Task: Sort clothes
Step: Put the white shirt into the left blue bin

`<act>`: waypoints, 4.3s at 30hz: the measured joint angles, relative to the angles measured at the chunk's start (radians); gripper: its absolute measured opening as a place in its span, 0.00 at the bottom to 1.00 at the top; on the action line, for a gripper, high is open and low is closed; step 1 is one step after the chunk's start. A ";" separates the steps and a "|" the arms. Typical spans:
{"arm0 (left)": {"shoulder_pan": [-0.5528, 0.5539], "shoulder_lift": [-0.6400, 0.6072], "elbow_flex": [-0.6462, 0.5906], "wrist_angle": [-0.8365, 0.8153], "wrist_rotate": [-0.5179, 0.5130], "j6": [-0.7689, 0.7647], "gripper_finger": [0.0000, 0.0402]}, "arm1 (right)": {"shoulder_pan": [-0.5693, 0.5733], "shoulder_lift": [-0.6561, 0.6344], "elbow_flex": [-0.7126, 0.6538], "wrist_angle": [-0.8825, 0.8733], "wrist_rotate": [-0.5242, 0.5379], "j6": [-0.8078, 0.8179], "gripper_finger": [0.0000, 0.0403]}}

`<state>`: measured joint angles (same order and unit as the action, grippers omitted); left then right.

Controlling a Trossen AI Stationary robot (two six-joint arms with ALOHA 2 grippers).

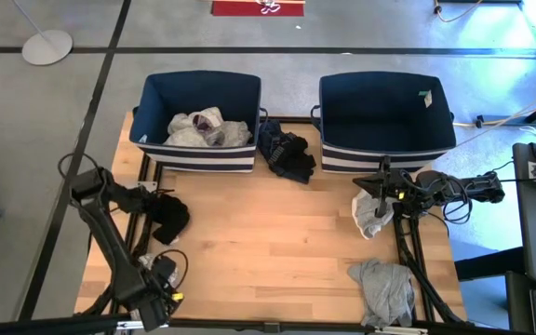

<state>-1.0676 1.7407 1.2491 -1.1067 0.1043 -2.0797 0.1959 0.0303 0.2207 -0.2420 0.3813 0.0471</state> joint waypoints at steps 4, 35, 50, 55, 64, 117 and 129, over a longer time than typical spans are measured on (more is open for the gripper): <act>0.000 0.039 0.000 0.003 -0.001 0.045 0.56 | 0.000 0.000 0.000 0.000 0.000 0.000 0.02; -0.021 0.135 -0.162 0.226 0.064 0.051 0.20 | 0.000 0.000 0.000 -0.003 -0.025 0.000 0.02; 0.044 0.105 -0.037 0.137 -0.107 0.252 0.19 | 0.000 0.000 0.000 -0.003 -0.034 -0.003 0.02; 0.115 0.102 -0.006 0.129 -0.131 0.422 0.19 | 0.000 0.000 0.000 -0.002 -0.034 -0.003 0.02; 0.287 0.100 0.094 0.123 -0.209 0.829 0.19 | 0.000 0.000 0.000 -0.002 -0.034 -0.004 0.02; 1.484 -0.621 0.309 0.427 -0.653 2.383 0.19 | 0.000 0.000 0.000 0.008 -0.025 0.001 0.02; 1.709 -0.574 0.068 0.393 -0.534 2.247 0.18 | 0.000 0.000 0.000 0.006 -0.023 0.000 0.02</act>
<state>0.6414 1.1662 1.3174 -0.7137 -0.4294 0.1671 0.1959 0.0300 0.2211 -0.2359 0.3584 0.0471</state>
